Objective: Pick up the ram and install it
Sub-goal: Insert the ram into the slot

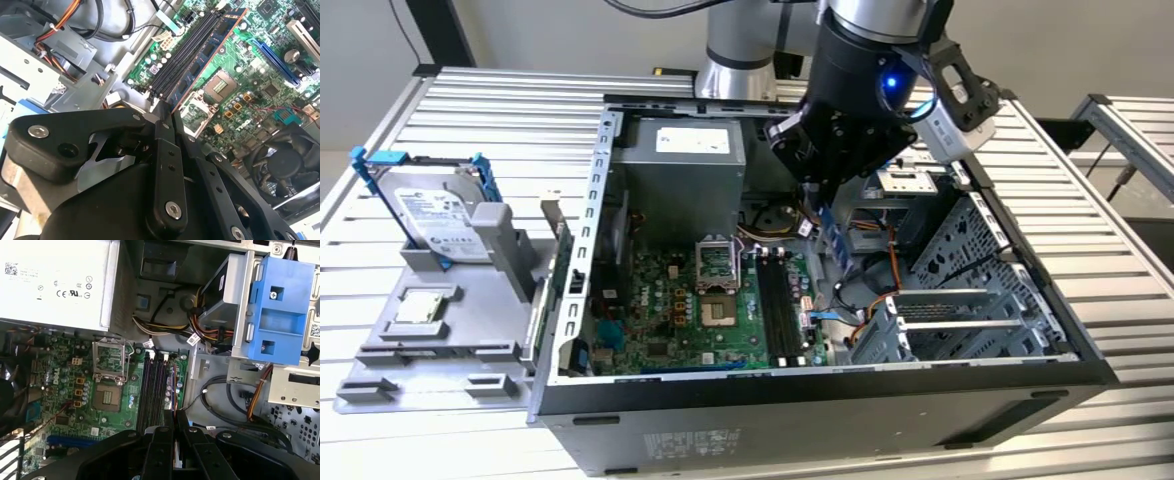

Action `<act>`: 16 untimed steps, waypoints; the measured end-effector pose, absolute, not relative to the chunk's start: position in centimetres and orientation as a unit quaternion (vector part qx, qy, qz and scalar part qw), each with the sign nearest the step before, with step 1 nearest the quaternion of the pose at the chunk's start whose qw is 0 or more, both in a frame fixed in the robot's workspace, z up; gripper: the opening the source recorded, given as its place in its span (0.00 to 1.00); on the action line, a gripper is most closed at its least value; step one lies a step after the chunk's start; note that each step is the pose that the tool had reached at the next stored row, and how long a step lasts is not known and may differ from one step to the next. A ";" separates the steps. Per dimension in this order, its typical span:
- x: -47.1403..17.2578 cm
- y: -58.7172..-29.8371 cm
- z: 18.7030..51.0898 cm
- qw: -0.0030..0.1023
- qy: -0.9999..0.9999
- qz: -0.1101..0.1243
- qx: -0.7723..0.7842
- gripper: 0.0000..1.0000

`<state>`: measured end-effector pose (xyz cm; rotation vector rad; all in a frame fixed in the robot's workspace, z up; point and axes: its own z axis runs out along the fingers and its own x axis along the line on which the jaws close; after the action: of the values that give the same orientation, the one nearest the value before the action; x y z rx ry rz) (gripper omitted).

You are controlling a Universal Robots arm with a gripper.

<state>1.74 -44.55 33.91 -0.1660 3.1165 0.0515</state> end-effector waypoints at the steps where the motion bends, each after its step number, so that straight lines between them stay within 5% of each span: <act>1: 1.7 -44.5 33.8 0.010 0.998 0.016 -0.053 0.00; 16: 1.7 -44.5 32.2 0.010 0.998 0.016 -0.052 0.00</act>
<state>1.74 -44.47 32.24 -0.1616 3.1168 0.0509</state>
